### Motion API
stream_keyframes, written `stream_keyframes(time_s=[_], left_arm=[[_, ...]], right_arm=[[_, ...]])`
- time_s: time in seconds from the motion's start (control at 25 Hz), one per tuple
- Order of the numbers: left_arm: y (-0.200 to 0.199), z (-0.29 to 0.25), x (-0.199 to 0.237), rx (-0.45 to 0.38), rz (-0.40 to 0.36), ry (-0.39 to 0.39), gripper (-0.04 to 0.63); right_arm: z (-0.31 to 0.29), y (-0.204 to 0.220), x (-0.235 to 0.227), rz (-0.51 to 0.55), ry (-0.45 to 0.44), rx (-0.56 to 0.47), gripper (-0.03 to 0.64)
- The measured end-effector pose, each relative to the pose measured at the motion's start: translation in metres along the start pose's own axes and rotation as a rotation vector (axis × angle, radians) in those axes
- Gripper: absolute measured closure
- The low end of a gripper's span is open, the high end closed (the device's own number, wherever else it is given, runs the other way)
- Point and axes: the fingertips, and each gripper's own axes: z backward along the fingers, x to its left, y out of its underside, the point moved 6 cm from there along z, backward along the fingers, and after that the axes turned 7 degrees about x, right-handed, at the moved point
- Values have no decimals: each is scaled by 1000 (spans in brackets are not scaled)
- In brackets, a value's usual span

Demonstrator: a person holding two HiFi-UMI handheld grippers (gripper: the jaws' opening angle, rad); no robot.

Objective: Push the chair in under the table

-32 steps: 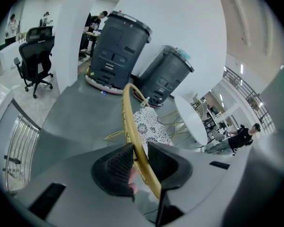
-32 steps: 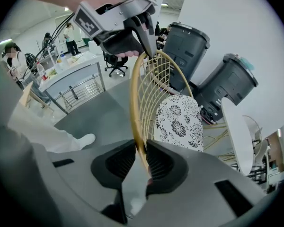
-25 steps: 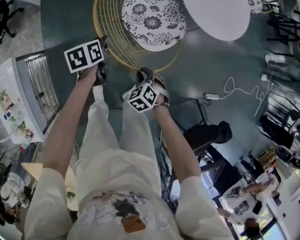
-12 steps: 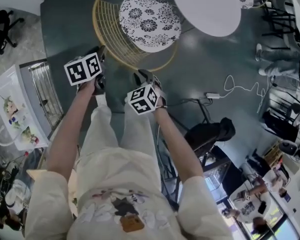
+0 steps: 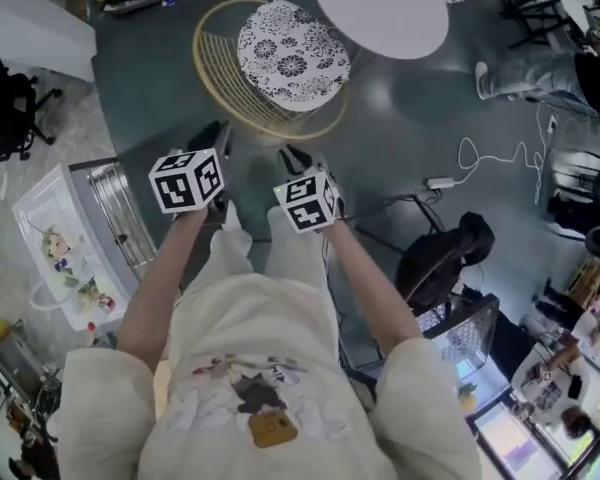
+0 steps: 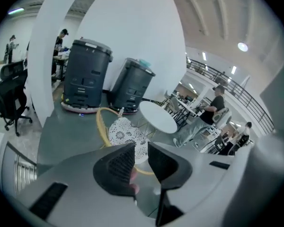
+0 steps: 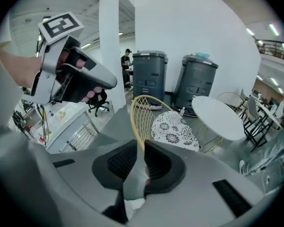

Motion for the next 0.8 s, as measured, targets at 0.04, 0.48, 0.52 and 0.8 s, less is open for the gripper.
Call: stream_keyframes(time_s=[0.04, 0.48, 0.52, 0.8], left_arm=[[1, 10, -10, -3, -33, 14, 503], [42, 97, -104, 47, -284, 114, 581], [46, 105, -109, 46, -299, 122, 581], [65, 157, -137, 12, -417, 175, 584]], right_arm=[[11, -2, 2, -19, 9, -24, 566], [140, -9, 19, -316, 70, -269, 589], [152, -12, 23, -338, 70, -294, 592], [219, -16, 56, -433, 125, -439, 609]])
